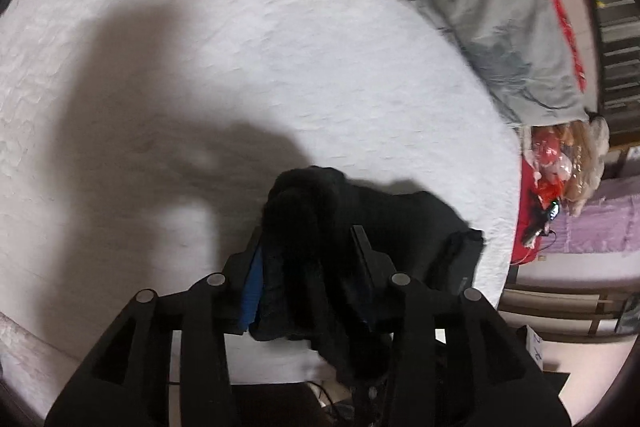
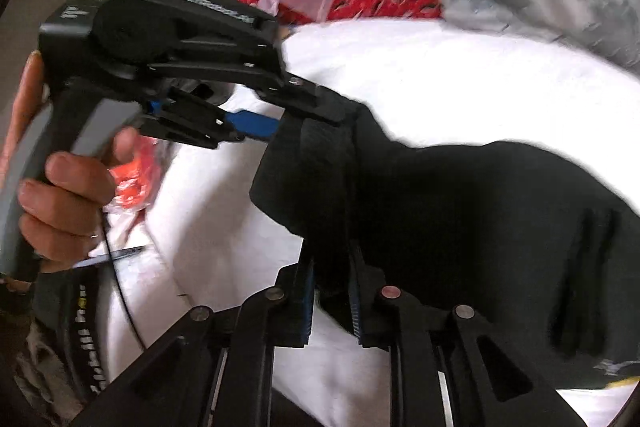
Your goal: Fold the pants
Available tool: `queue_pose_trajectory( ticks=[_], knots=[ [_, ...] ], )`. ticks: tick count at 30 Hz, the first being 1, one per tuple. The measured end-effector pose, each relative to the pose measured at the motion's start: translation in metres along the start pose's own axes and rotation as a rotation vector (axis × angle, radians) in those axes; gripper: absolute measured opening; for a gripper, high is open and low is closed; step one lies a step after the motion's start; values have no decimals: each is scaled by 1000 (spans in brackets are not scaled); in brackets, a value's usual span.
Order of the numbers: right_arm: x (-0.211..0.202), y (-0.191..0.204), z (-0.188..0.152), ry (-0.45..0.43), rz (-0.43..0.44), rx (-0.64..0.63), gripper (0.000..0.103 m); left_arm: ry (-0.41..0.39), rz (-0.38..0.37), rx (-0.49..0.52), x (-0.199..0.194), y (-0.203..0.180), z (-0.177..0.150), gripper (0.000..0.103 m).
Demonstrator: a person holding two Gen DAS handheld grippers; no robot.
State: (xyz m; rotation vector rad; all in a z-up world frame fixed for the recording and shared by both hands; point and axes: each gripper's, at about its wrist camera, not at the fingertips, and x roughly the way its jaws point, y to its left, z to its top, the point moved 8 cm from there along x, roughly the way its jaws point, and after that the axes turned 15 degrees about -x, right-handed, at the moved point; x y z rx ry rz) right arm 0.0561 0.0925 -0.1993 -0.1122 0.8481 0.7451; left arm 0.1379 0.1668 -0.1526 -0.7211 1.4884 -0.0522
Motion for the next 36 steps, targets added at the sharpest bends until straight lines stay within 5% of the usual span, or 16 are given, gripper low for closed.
queue_pose_trajectory(
  ticks=[2,4,10,13,16,18,24,30,36],
  knots=[
    [9,6,3,-1,4,-7,52,43,-31,-41,6,15,5,38],
    [16,14,6,2,-21,-47,62,85,-90,-71,10,26,10,38],
    [37,32,14,20,-165,-209,68,141,-215,-110,17,37,20,38],
    [47,34,20,31,-247,-252,65,116,-222,-87,14,29,20,37],
    [46,23,23,34,-202,-182,37,82,-241,-97,6,24,18,26],
    [37,13,24,16,-148,-111,26,85,-328,-126,-2,16,13,21],
    [-21,-5,24,-84,-28,43,23,78,-462,-101,-28,-29,-15,19],
    [-76,-29,7,-151,-15,112,23,99,-453,-28,-24,-92,-54,19],
    [-131,-89,-36,-208,-19,270,23,164,-410,34,29,-164,-99,19]
  ],
)
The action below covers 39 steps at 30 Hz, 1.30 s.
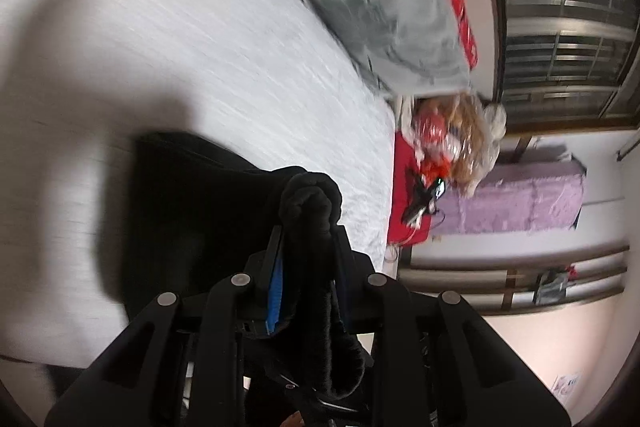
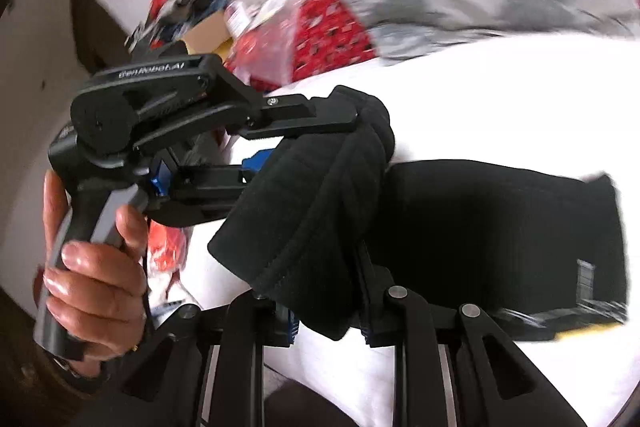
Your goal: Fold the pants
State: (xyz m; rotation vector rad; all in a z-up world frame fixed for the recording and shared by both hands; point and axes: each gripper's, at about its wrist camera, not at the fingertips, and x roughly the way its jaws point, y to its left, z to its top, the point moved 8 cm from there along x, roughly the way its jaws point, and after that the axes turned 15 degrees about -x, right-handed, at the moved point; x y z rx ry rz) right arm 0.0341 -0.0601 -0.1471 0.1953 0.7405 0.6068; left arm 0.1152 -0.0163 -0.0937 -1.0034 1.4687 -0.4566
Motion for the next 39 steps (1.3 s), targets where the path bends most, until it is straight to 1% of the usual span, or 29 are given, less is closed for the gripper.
queue_pose_trajectory(
  ticks=[3,6,7,8,9,10,11,12,13,14,15,16,17,18,19,21,22,24,25,28,30,31,32,33,34,35,36,37,39],
  knots=[
    [-22,-46,-16,-18,-27,99,26,35,47,20,49,-12,-12,19],
    [-35,-93,-43,14,-49,212,27,62,145,27,95,-12,-19,19],
    [-38,-100,-48,26,-47,228,28,69,161,22,101,-12,-21,21],
    [-42,-108,-53,33,-47,238,32,72,169,20,105,-11,-24,22],
    [-47,-112,-57,36,-49,243,37,75,168,26,105,-13,-27,24],
    [-54,-115,-59,33,-42,245,44,72,157,34,100,-16,-28,26],
    [-61,-119,-59,18,-28,247,49,69,141,35,93,-19,-29,26],
    [-66,-122,-57,7,-21,247,52,65,117,35,83,-21,-29,26],
    [-74,-126,-54,-7,-15,250,57,50,70,39,69,-26,-28,26],
    [-79,-129,-50,-23,-12,252,59,26,36,41,55,-28,-27,26],
    [-87,-133,-44,-48,-9,255,61,-10,1,48,38,-31,-23,28],
    [-94,-138,-37,-74,-12,260,67,-46,-31,58,20,-33,-20,38],
    [-95,-141,-31,-84,-15,263,74,-75,-49,61,6,-31,-15,45],
    [-97,-143,-25,-93,-14,267,77,-119,-47,63,-10,-27,-10,57],
    [-94,-144,-19,-91,-3,267,80,-161,-7,70,-21,-18,-4,63],
    [-81,-140,-12,-60,11,255,80,-198,72,77,-28,0,2,63],
    [-75,-139,-10,-49,10,248,80,-195,96,68,-27,11,4,63],
    [-57,-136,-8,-15,6,239,80,-162,93,26,-18,31,3,63],
    [-46,-137,-7,10,-11,233,80,-152,90,11,-13,39,3,63],
    [-27,-138,-10,47,-38,220,80,-170,132,10,0,55,5,63],
    [-18,-140,-14,85,-64,206,76,-167,158,21,16,59,7,63],
    [-11,-141,-15,102,-66,194,58,-164,161,25,21,59,7,61],
    [-10,-141,-16,116,-69,183,31,-171,168,30,24,56,7,61],
    [-7,-141,-14,139,-56,164,24,-187,174,38,26,52,8,55],
    [-11,-142,-9,129,-48,156,21,-208,171,54,26,44,9,46],
    [-16,-142,-4,113,-46,149,20,-223,170,65,23,41,9,43],
    [-28,-145,5,75,-58,132,20,-243,190,78,23,39,11,42],
    [-31,-149,8,65,-62,125,20,-249,217,86,28,40,15,42],
    [-30,-165,2,103,-87,141,20,-241,280,78,44,50,20,40]
  ],
)
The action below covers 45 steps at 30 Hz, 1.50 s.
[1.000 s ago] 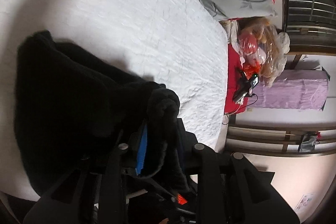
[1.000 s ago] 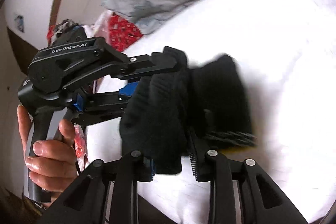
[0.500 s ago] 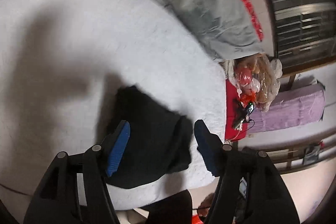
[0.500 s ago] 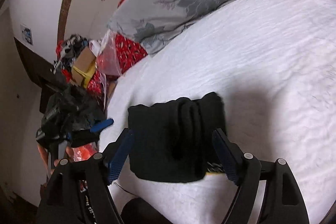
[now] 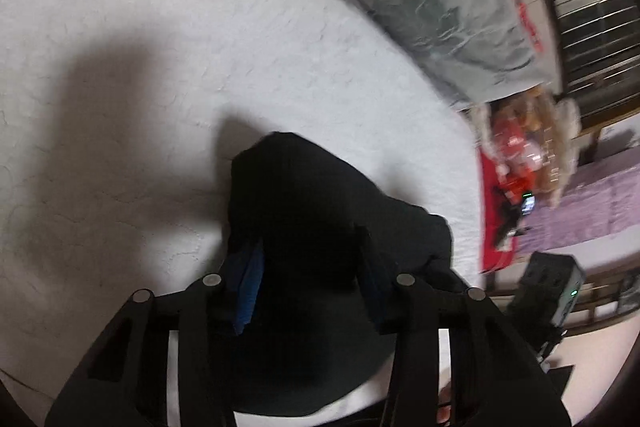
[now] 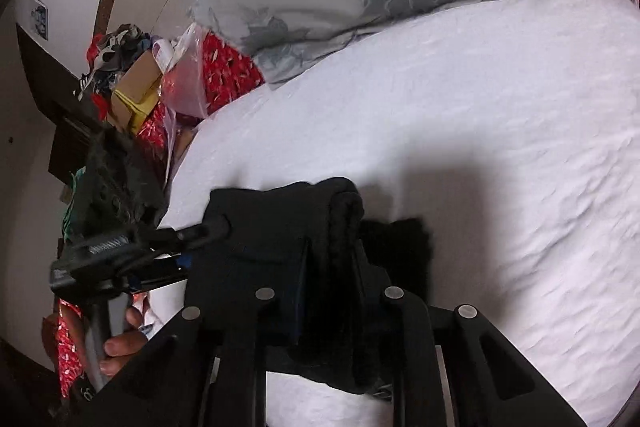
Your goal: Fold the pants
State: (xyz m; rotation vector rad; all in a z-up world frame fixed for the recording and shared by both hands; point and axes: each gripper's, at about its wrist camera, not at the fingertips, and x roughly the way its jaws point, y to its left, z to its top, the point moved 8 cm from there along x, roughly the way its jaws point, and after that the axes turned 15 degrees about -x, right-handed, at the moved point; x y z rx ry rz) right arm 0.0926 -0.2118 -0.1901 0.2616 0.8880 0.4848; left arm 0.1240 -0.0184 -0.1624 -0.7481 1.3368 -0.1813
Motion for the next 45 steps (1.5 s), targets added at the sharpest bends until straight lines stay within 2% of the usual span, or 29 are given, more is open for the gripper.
queue_pose_trajectory(
  ticks=[1,3,6,7,8,10,11,15,17,19,22,24,25,26,29,33,34,35,36,39,41,43,45],
  knots=[
    [5,-9,-7,29,-23,7,20,7,9,-6,6,3,-1,40],
    [15,-15,-16,59,-10,16,23,-13,16,2,5,2,-3,40],
    [5,-10,-14,15,71,64,31,-26,24,25,-11,3,-10,40],
    [-2,-6,-15,3,97,73,37,-31,16,25,-19,5,-14,40],
    [-6,-5,-17,-1,95,67,46,-36,7,23,-25,7,-19,40],
    [-10,0,-22,0,73,37,48,-56,-16,42,-36,7,-32,41],
    [-11,2,-27,7,59,16,48,-75,7,70,-38,8,-39,41],
    [-7,1,-51,57,-28,-40,41,-126,224,209,-13,20,-61,42],
    [-2,-5,-63,95,-41,-39,42,-137,258,236,-7,22,-64,42],
    [-8,-3,-60,80,-20,-24,43,-140,251,233,-16,19,-63,42],
    [-31,4,-43,10,30,-18,47,-136,164,193,-36,13,-55,42],
    [-38,3,-31,-24,41,-3,60,-159,117,164,-50,10,-42,44],
    [-39,0,-25,-32,29,4,72,-158,108,151,-52,10,-35,48],
    [-37,-1,-22,-33,21,8,74,-148,100,135,-52,9,-29,48],
    [-19,-4,-16,-12,23,30,74,-130,117,134,-39,5,-16,48],
    [6,-10,-15,24,-18,40,74,-110,244,173,-7,7,-5,49],
    [11,-12,-15,31,-30,30,69,-125,266,176,-3,8,-1,51],
    [13,-15,-16,34,-39,23,53,-134,274,175,1,9,2,52],
    [16,-17,-16,39,-38,23,46,-139,279,171,6,10,5,53],
    [26,-29,-19,55,-28,78,47,-136,320,172,16,12,8,54],
    [24,-29,-19,52,-6,102,49,-131,301,187,9,7,6,54],
    [16,-26,-18,36,57,120,51,-121,230,187,-5,6,3,54],
    [11,-26,-19,26,92,138,57,-114,151,171,-21,12,-2,54]
  ],
)
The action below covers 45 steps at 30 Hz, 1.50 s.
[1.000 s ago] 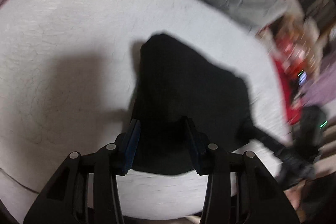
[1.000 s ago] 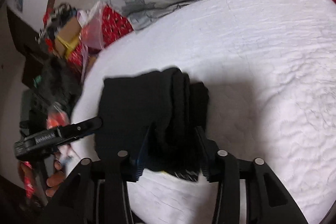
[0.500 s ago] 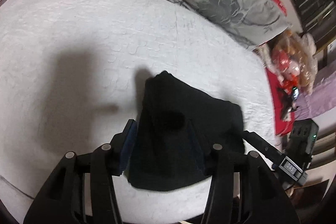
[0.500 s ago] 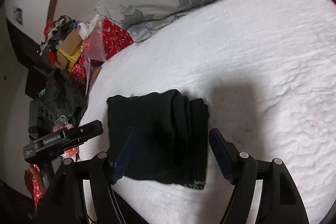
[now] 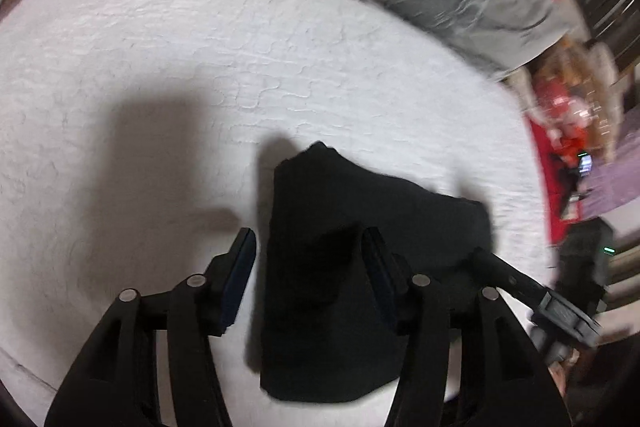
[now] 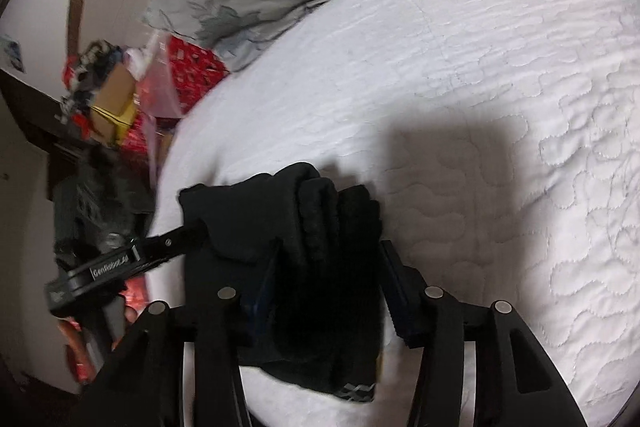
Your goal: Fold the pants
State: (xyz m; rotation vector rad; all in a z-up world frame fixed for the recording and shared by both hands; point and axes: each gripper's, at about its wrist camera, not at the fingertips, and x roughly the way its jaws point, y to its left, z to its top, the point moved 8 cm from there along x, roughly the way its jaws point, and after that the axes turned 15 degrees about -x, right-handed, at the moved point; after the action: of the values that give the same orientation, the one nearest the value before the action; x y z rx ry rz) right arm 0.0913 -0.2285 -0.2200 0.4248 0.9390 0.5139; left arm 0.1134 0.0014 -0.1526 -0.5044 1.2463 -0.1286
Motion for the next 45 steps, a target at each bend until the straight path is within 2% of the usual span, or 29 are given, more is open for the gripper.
queue_pose_trajectory(
  ticks=[2,5,8,10,13,15,16,17,18,19,21,24,31,39,45],
  knots=[
    [-2,-3,-2,-1,6,8,64,13,-30,-15,-4,10,-6,55],
    [3,-4,-8,19,9,7,64,59,-43,-24,7,18,-17,55],
    [11,3,-12,32,28,-5,64,94,-54,-44,19,20,-24,62],
    [15,9,-12,45,38,-28,65,86,-81,-50,23,15,-23,73],
    [20,11,-13,68,13,-76,66,90,-94,-32,27,7,-24,78],
    [21,10,-11,64,8,-78,62,90,-96,-11,31,3,-24,78],
    [21,8,-10,63,-3,-71,55,89,-102,-7,31,1,-24,77],
    [20,8,-11,64,-6,-66,47,86,-124,-12,30,-1,-24,69],
    [18,8,-11,61,1,-64,46,98,-152,-26,29,-3,-25,53],
    [15,9,-11,56,2,-67,41,100,-168,-47,28,-2,-26,47],
    [9,12,-12,48,6,-72,39,102,-197,-67,24,1,-26,34],
    [0,20,-11,33,13,-85,38,117,-251,-120,15,1,-28,31],
    [-12,26,-5,14,34,-71,37,88,-263,-83,-6,-19,-25,31],
    [-13,40,38,-44,58,-73,37,11,-244,-86,-23,-35,24,31],
    [19,55,61,-24,69,-93,37,-38,-177,-102,-21,-20,59,31]
  ],
)
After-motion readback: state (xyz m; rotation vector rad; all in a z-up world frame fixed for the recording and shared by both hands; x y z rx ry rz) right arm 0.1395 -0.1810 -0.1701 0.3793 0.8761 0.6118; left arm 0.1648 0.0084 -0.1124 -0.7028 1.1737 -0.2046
